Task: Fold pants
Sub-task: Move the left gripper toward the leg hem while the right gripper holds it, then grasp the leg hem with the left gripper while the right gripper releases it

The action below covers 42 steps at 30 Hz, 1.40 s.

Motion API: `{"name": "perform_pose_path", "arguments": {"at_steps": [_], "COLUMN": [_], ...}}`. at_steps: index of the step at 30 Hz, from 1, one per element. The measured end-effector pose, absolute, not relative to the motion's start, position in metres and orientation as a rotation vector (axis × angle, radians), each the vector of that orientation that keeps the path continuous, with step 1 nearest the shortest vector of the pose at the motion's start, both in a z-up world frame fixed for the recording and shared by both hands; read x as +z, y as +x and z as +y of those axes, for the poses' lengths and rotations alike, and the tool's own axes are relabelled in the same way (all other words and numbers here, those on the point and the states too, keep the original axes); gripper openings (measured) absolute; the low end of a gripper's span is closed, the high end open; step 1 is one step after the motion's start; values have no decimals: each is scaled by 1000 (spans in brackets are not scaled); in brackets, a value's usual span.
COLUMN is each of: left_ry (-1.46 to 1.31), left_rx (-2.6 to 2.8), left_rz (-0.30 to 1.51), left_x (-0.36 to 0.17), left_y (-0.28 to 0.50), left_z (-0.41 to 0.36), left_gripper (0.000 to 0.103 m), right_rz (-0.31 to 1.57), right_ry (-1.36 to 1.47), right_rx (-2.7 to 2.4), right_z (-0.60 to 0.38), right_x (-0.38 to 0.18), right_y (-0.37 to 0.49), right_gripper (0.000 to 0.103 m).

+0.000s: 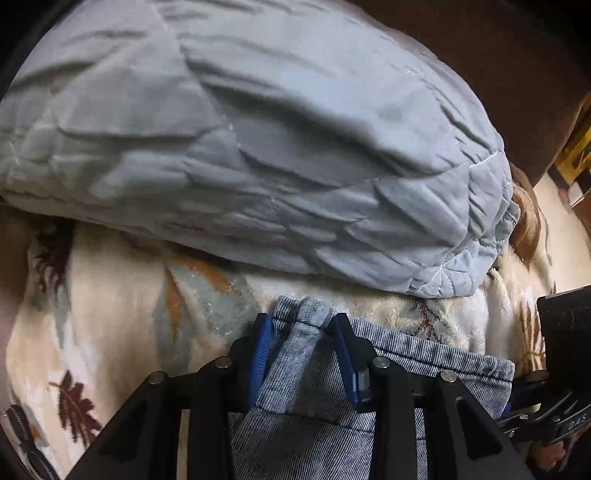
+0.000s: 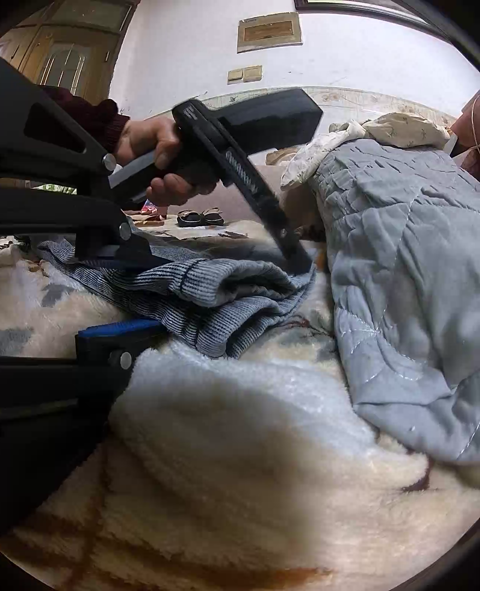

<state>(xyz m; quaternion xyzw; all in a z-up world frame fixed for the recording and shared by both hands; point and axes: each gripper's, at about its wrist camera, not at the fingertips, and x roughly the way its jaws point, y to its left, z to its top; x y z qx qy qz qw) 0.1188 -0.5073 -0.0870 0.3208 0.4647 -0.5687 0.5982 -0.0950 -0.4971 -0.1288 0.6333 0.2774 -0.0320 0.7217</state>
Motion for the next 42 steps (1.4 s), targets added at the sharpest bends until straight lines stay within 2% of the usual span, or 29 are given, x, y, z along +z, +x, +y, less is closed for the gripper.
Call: {"name": "perform_pose_path", "arguments": {"at_steps": [3, 9, 15, 21, 29, 38, 42], "left_ry": [739, 736, 700, 658, 450, 187, 89], "left_rx": [-1328, -1322, -1311, -1279, -1328, -1371, -1366], "left_rz": [1089, 1076, 1069, 1024, 967, 878, 835], "left_x": [-89, -97, -88, -71, -22, 37, 23], "left_y": [126, 127, 129, 125, 139, 169, 171], "left_z": [-508, -505, -495, -480, -432, -345, -315], "left_gripper": [43, 41, 26, 18, 17, 17, 17], "right_rz": [614, 609, 602, 599, 578, 549, 555], "right_ry": [1408, 1412, 1400, 1333, 1259, 978, 841], "right_rx": [-70, -75, -87, -116, -138, -95, -80], "right_z": [-498, -497, -494, -487, -475, -421, -389], "right_x": [-130, -130, -128, -118, -95, -39, -22], "right_y": [-95, -95, -93, -89, -87, -69, -59], "right_gripper": [23, 23, 23, 23, 23, 23, 23]}}
